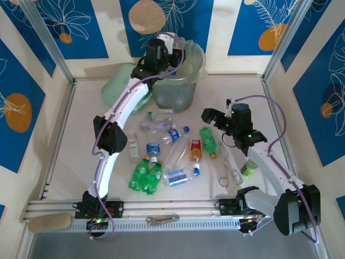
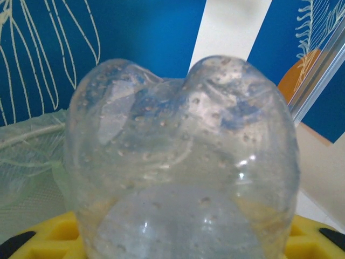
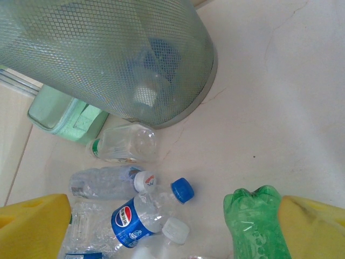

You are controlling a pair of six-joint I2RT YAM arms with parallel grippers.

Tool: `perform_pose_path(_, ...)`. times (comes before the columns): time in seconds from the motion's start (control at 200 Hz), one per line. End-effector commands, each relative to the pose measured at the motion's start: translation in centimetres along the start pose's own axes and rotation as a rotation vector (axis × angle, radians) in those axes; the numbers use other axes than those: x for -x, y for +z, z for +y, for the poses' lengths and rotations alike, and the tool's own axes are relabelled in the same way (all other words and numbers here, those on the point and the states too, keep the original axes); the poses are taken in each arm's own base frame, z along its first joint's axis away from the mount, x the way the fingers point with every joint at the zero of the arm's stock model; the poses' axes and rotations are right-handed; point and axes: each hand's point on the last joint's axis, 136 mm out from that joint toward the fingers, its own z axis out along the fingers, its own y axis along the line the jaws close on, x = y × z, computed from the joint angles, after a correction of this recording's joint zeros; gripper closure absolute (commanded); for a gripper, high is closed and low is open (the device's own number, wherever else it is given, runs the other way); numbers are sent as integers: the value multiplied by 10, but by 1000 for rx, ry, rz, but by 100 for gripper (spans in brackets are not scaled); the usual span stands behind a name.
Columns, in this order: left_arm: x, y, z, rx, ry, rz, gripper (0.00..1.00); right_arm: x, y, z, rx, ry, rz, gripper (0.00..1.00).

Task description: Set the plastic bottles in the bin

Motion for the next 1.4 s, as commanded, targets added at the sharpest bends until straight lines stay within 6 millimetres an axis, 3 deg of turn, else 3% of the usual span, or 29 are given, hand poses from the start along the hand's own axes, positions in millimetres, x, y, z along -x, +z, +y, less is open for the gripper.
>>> perform_pose_path(0.0, -21, 7, 2, 25, 36, 51, 48, -7, -3, -3, 2, 16, 18, 1)
perform_pose_path(0.18, -21, 3, -1, 30, 47, 67, 28, -8, -2, -4, 1, 22, 22, 1)
perform_pose_path(0.335, -10, -7, -7, 17, 39, 52, 21, -8, -1, -3, 6, 28, 25, 1)
perform_pose_path(0.575, 12, -27, -24, -35, 22, 14, 19, -6, -1, -1, 12, 37, 26, 1)
perform_pose_path(0.78, 26, -67, -39, -103, -8, -20, 16, -8, 2, 0, 14, 47, 42, 1)
perform_pose_path(0.825, 28, -79, -41, -113, -18, -35, 12, -9, 4, 0, 14, 49, 48, 1)
perform_pose_path(0.88, 27, -95, -42, -121, -29, -51, 0, -9, 6, 0, 13, 53, 54, 1)
perform_pose_path(0.945, 26, -117, -43, -126, -40, -74, 0, -11, 8, 0, 14, 56, 67, 1)
perform_pose_path(1.145, -16, -176, -30, -86, -86, -66, 0, -15, 17, 0, 1, 56, 108, 1)
perform_pose_path(1.281, -70, -209, -10, -13, -163, -23, 0, -19, 20, -3, -21, 56, 143, 1)
perform_pose_path(1.396, -128, -231, 8, 51, -259, 24, 0, -23, 20, -6, -45, 52, 167, 1)
